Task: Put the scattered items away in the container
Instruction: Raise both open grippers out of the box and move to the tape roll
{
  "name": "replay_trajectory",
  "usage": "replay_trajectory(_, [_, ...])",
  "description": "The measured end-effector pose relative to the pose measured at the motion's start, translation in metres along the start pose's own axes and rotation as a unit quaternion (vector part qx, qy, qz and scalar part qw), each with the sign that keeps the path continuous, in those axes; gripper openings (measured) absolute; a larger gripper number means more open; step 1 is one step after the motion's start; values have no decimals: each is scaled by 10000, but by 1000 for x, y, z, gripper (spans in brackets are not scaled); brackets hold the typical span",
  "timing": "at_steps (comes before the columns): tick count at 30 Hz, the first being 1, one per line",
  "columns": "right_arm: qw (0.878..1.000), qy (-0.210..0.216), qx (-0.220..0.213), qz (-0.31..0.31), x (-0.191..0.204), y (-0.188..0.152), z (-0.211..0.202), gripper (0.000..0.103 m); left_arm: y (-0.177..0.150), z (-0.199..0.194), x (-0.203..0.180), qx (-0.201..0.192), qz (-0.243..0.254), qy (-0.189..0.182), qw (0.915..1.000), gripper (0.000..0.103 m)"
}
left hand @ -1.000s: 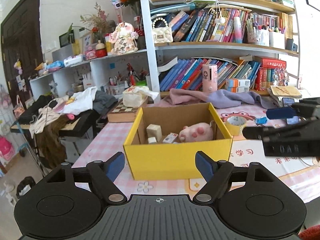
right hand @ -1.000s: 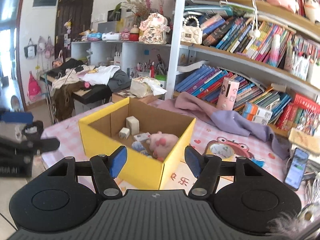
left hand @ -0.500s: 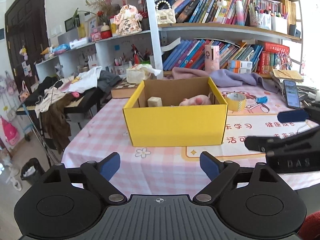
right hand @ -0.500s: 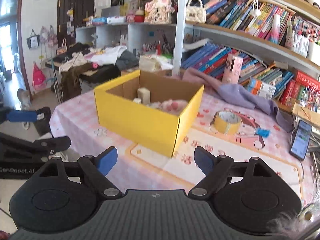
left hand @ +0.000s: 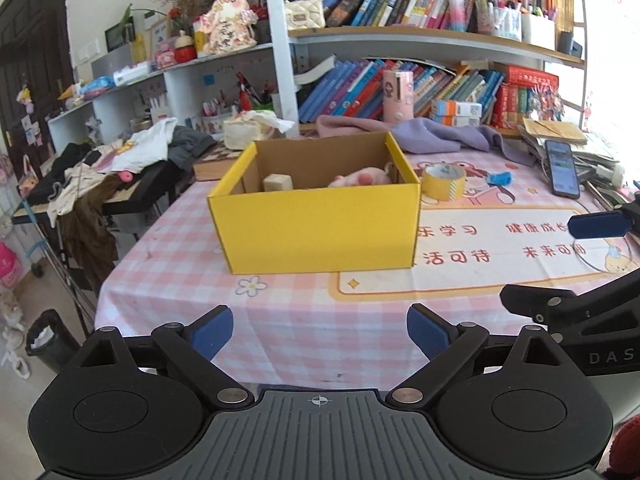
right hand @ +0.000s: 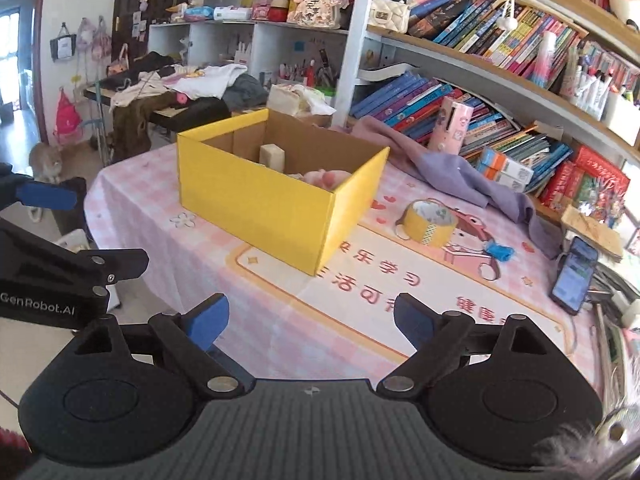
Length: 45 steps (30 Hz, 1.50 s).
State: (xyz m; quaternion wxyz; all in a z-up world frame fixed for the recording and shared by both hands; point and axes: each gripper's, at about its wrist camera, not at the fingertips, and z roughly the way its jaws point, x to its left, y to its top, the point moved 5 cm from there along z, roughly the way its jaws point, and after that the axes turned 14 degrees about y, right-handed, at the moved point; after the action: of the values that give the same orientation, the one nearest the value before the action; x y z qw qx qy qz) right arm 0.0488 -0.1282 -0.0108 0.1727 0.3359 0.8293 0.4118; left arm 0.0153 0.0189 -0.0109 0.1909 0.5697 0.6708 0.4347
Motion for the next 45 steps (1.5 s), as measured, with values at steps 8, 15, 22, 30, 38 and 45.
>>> replay_trajectory(8, [9990, -407, -5, 180, -18, -13, -7, 91, 1, -3, -21, -139, 328, -251, 9991, 96])
replay_trajectory(15, [9988, -432, 8, 242, -23, -19, -8, 91, 3, 2, -34, -68, 511, -428, 9978, 96])
replay_trajectory(22, [9969, -591, 52, 514, -40, -24, -14, 91, 6, 7, -48, -45, 575, -683, 9960, 96])
replay_trajectory(30, [9939, -800, 119, 751, -63, -29, -20, 91, 11, 11, -73, -88, 662, -1099, 9917, 96])
replay_trajectory(38, [9876, -1056, 150, 1155, -94, -39, -26, 91, 21, 15, -106, -199, 895, -1506, 9843, 96])
replay_trajectory(45, [9842, -1213, 220, 1274, -118, -46, -27, 91, 29, 27, -136, -189, 1021, -1769, 9787, 96])
